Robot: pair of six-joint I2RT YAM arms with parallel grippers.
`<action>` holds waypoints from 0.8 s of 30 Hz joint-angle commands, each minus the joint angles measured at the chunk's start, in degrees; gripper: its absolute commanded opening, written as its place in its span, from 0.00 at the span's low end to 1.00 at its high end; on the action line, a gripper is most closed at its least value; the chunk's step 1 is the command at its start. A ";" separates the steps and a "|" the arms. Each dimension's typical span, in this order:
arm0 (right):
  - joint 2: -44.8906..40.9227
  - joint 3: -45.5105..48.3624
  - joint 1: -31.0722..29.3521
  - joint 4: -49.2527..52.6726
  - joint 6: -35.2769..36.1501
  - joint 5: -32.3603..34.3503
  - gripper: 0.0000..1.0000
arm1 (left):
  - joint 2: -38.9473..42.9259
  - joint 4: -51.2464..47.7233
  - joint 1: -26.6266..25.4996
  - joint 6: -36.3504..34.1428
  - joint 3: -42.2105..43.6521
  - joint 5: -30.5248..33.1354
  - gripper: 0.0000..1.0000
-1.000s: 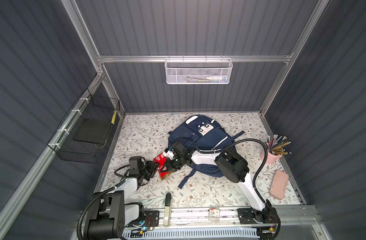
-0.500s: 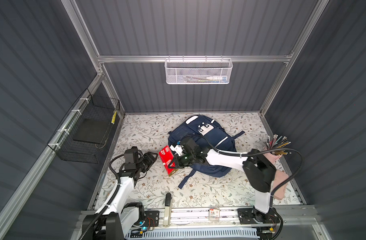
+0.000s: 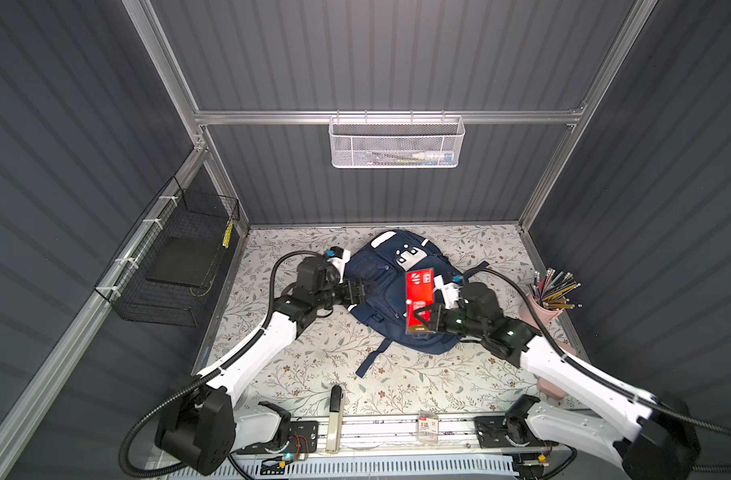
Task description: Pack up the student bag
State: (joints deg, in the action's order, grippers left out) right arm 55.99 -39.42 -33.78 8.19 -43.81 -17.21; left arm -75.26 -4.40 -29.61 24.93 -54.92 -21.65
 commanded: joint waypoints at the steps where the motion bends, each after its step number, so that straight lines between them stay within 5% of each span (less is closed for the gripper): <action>1: -6.64 2.51 8.00 8.29 1.50 1.36 0.00 | -6.92 -9.00 -7.84 -10.73 -8.55 10.41 0.99; 9: -13.12 6.34 31.38 13.33 4.15 -13.27 0.00 | -28.97 -29.17 -25.82 -23.56 -35.98 29.06 1.00; 12: -12.83 7.58 37.65 12.85 4.51 -16.92 0.00 | -32.35 -27.94 -29.85 -26.80 -37.50 34.45 1.00; 17: -12.56 8.77 40.05 11.53 4.79 -19.79 0.00 | -37.67 -32.41 -31.83 -26.56 -43.36 44.33 0.97; 24: -14.41 9.16 40.11 10.73 4.01 -19.21 0.00 | -40.45 -31.54 -31.83 -27.17 -45.03 47.88 0.67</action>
State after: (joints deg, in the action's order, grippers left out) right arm 42.76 -30.65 6.02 20.16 -40.34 -34.83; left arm -113.97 -33.76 -61.78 -1.04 -97.36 21.21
